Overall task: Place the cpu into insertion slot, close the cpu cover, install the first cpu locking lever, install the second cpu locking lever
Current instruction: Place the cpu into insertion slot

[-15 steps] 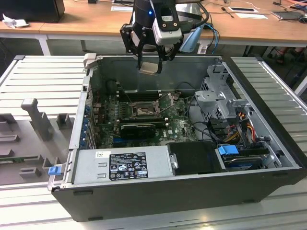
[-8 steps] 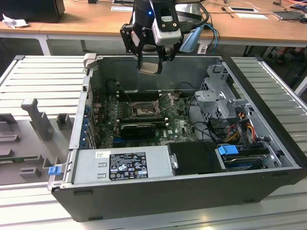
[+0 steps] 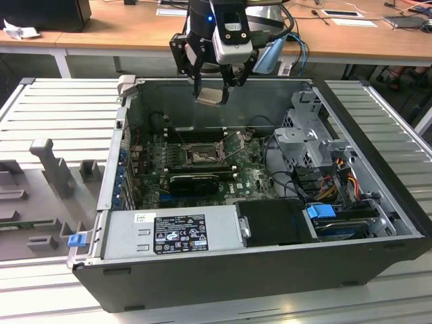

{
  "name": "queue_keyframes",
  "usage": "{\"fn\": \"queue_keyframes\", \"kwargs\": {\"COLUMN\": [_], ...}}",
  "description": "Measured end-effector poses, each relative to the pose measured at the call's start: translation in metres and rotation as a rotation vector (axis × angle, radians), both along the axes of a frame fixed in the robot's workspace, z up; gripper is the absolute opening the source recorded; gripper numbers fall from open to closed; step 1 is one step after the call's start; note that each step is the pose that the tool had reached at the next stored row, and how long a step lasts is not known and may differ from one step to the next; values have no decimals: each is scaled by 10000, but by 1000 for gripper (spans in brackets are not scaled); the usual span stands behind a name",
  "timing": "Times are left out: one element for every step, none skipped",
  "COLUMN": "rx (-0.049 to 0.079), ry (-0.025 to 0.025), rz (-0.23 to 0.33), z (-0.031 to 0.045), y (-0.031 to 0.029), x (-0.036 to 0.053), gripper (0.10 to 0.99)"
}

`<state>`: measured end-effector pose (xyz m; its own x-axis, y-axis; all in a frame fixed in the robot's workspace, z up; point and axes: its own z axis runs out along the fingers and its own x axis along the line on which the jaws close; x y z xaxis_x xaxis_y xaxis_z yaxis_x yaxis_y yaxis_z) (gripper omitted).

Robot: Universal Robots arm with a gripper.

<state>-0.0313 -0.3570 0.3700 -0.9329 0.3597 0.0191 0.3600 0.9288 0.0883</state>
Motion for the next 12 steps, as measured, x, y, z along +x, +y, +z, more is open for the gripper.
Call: {"fn": "queue_keyframes", "kwargs": {"rx": [0,0,0,0,0,0,0,0,0,0,-1,0], "ry": [0,-1,0,0,0,0,0,0,0,0,0,0], "rz": [-44,-79,-114,-147,-184,-216,-261,-297,-371,-428,-466,-518], "z": [0,-1,-1,-1,-1,-1,-1,-2,-2,-3,-3,-4], "y": [0,0,0,0,0,0,0,0,0,0,0,0], "x": [0,0,0,0,0,0,0,0,0,0,0,0], "gripper": [541,541,541,541,541,541,541,541,541,541,541,541]}}
